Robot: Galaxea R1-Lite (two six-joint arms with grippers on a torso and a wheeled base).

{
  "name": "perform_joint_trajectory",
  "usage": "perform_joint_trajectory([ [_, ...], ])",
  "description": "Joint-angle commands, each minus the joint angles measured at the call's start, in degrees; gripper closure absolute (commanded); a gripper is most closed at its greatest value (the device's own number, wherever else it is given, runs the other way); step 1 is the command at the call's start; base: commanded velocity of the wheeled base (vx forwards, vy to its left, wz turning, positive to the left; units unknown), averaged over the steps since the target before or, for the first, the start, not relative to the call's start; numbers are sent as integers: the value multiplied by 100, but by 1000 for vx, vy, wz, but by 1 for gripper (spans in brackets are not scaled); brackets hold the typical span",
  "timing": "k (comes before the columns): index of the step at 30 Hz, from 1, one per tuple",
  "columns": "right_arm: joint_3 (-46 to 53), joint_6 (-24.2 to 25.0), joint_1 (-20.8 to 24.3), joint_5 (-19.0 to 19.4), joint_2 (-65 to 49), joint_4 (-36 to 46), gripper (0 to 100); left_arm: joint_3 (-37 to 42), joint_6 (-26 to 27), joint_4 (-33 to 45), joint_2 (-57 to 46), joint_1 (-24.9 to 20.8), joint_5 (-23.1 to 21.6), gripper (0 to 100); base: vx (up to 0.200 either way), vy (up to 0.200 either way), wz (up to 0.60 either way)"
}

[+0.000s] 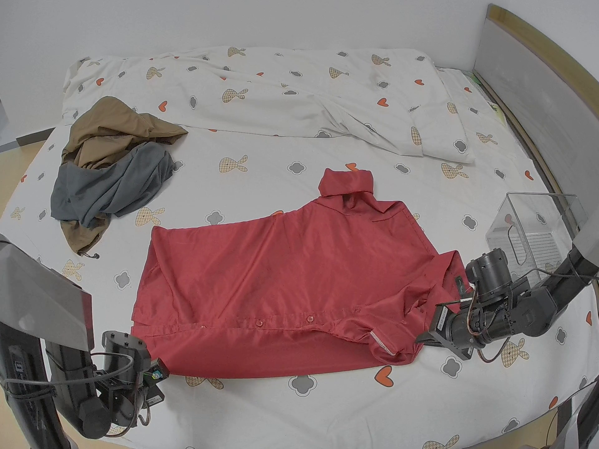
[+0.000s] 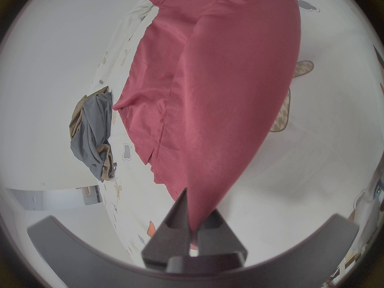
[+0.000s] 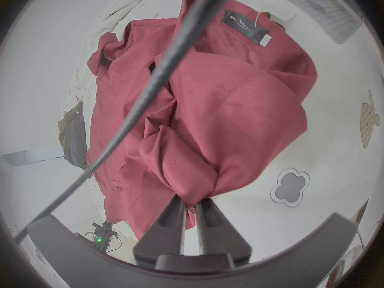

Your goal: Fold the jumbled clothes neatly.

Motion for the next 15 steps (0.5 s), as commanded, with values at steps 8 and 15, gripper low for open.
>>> perform_joint_trajectory([
  [8,428,-13,135,16,-317,702,100,101,-54,943,-626,2,-250,100,0,0,0],
  [15,736,-13,197,-1,-642,895,100,101,-45,1330,-644,2,-250,100,0,0,0],
])
